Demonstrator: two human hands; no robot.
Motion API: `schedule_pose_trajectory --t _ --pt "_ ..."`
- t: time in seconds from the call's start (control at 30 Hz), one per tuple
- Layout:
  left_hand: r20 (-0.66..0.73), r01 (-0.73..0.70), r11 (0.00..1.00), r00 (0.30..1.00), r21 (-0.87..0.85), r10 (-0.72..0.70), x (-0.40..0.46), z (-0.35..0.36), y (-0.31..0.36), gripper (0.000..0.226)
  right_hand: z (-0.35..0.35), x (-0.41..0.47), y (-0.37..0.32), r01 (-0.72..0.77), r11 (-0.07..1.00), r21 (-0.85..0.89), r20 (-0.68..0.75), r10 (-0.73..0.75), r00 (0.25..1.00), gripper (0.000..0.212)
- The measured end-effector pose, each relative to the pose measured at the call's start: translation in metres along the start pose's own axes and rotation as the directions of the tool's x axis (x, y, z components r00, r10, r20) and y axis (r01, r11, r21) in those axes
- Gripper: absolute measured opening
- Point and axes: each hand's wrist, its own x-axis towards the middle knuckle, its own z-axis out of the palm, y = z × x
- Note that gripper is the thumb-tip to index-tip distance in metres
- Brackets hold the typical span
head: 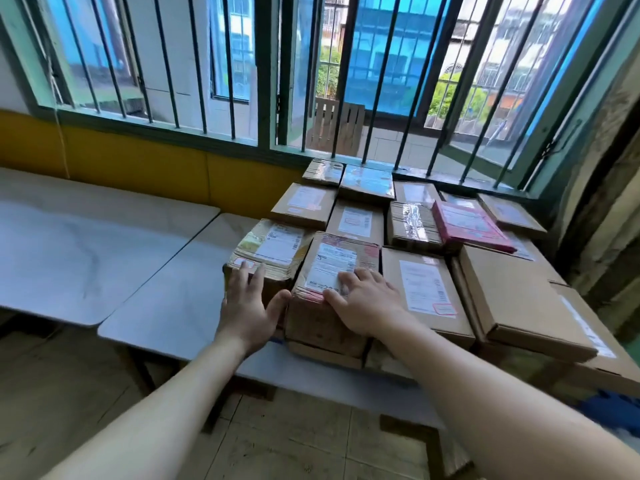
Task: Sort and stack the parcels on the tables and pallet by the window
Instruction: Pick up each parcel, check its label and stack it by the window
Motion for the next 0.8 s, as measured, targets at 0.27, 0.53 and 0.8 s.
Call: schedule_pose_trajectory --t 0.27,0.53,0.8 --pt "-0.006 0.193 0.98 0.981 0.044 -0.193 0.044 -0.005 -0.015 0.068 -0.017 0.042 -0.025 0.061 0.998 0.015 0.034 -0.061 0.998 0.068" --pt "0.06 0.293 0.89 0.955 -0.349 -0.291 0.057 -0.008 -0.035 0.065 -0.001 0.082 -0.076 0.175 0.984 -0.02 0.128 -0.171 0.977 0.071" --pt "0.015 0.233 0.86 0.967 -0.454 -0.255 0.04 -0.009 -0.04 0.04 0.0 0.069 -0.079 0.127 0.991 0.038 0.154 -0.131 0.979 0.056"
